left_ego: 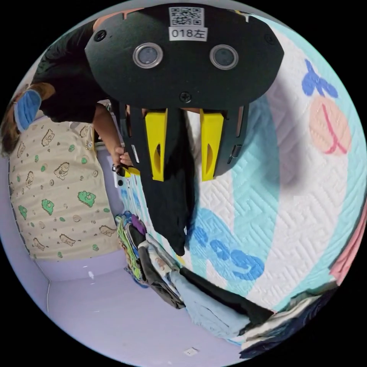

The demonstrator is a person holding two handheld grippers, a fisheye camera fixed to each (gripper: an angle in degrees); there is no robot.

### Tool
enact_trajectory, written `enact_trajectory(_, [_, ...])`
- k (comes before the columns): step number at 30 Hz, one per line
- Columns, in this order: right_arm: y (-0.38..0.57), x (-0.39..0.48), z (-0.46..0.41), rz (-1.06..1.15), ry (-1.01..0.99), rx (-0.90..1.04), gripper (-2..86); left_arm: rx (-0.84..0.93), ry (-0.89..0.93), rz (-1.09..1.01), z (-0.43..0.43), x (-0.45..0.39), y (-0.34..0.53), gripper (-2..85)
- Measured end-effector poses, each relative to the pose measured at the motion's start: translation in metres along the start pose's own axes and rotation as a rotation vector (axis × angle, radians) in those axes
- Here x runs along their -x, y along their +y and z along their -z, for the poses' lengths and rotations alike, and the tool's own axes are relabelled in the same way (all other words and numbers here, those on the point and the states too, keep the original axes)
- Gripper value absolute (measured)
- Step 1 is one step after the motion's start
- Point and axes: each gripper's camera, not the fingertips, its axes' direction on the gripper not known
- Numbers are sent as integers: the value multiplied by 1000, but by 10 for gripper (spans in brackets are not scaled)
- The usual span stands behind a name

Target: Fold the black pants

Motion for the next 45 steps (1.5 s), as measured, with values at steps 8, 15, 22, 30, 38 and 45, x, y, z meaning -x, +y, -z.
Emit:
enact_trajectory(8, [0, -18, -3, 25, -76, 61, 158, 146, 114, -62, -50, 20, -44, 129])
enact_trajectory(15, [-5, -33, -22, 16, -75, 89, 90, 179, 144, -29, -74, 31, -51, 45])
enact_trajectory(22, [18, -11, -1, 108, -83, 3, 6, 77, 218, -120, -55, -10, -30, -7])
enact_trajectory(30, [49, 86, 45, 377, -89, -19, 0, -25, 183, -399, 8, -139, 12, -4])
enact_trajectory(38, [-2, 117, 68, 459, -37, -101, 0, -164, 92, -495, 20, -199, -24, -1])
enact_trajectory(45, [20, 111, 68, 602, 29, -72, 2, -226, 84, -716, -6, -203, 19, 2])
